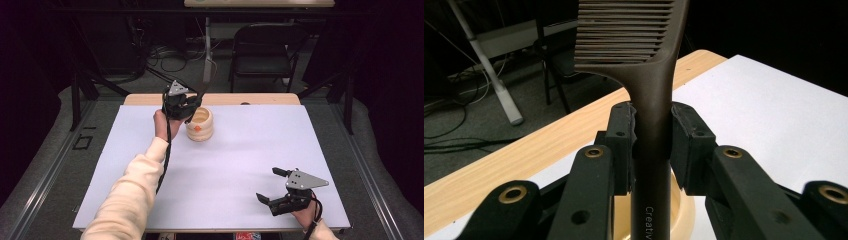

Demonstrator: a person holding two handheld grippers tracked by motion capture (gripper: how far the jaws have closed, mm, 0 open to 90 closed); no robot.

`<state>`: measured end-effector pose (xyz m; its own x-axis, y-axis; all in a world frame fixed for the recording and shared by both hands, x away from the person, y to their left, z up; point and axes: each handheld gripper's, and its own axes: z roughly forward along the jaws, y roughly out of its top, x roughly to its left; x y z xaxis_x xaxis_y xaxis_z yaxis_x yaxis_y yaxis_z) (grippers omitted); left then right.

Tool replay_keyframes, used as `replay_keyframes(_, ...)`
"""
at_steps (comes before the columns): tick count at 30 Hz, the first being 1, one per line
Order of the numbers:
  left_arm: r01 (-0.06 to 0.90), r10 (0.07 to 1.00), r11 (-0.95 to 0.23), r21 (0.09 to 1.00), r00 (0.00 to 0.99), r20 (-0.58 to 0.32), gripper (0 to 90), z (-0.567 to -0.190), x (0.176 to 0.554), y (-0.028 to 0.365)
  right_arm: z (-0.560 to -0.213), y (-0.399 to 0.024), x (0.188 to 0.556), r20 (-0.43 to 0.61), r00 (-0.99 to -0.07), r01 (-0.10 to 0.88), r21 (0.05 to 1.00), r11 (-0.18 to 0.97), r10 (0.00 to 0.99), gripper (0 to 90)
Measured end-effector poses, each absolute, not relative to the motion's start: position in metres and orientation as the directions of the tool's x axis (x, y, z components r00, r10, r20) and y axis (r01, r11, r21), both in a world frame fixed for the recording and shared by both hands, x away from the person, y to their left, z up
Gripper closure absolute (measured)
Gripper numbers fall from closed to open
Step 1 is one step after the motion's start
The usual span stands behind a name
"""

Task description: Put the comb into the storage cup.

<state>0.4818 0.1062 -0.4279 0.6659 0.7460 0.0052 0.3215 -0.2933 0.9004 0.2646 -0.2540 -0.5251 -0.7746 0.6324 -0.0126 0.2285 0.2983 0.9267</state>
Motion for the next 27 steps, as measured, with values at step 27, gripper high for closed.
replay_keyframes(27, 0.279, 0.764, -0.234, 0.931, 0.645, -0.001, 72.2, -0.432, 0.492, 0.092, -0.525, -0.255, 0.264, -0.008, -0.774, 0.232, 0.927, 0.295, 0.633, 0.0)
